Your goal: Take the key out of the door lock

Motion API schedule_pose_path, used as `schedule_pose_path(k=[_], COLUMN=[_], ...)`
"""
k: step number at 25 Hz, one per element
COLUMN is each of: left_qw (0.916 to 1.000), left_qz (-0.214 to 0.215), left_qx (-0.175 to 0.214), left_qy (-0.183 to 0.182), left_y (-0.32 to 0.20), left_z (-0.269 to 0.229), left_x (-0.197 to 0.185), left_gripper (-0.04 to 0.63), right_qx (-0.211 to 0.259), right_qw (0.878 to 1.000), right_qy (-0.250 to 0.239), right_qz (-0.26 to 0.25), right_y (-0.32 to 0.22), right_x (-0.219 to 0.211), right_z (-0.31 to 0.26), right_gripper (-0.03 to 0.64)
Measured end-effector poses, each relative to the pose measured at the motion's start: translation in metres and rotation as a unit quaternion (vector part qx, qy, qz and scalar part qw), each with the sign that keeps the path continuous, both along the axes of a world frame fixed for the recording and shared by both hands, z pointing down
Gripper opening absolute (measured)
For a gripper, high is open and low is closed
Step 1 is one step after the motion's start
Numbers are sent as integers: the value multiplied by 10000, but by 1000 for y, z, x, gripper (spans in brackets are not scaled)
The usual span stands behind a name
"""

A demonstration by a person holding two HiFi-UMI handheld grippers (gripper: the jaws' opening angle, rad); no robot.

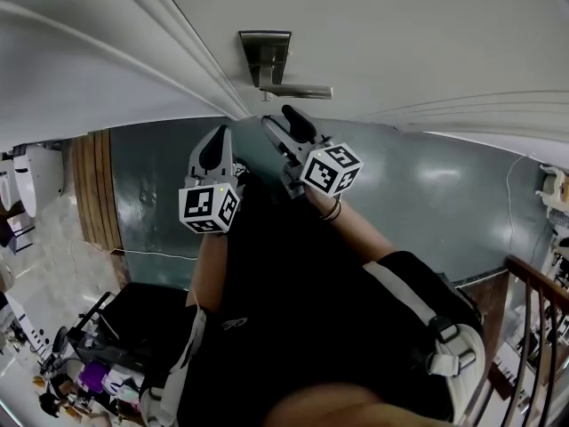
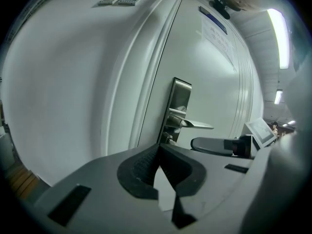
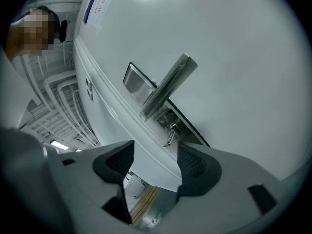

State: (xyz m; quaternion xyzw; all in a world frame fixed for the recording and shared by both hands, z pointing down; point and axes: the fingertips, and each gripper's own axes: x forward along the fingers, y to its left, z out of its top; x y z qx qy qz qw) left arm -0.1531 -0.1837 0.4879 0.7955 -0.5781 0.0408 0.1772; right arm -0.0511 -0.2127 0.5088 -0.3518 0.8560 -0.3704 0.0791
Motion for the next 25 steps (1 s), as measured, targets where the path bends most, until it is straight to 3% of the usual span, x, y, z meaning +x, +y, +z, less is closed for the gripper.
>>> schedule_pose_path(k=[11,20,25], left_qw=[9994,9986,9982], left_qz=[323,485,561], left_qx=[-66,-152,-162], left_qy=[69,112,150], left_y=[-24,-34,-37], left_z=[5,12,12], left_x=[-3,-10,-13], left_gripper=[23,23,23], right_qx=[-230,-535,-859], right_qw=[9989,9937,9845], right_qy=[-178,-683,-1217], right_qz=[367,703,927], right_y=[-23,-35,-41], right_x=[-2,-5,-6], right_z=[5,12,14], right_gripper=[275,267,255])
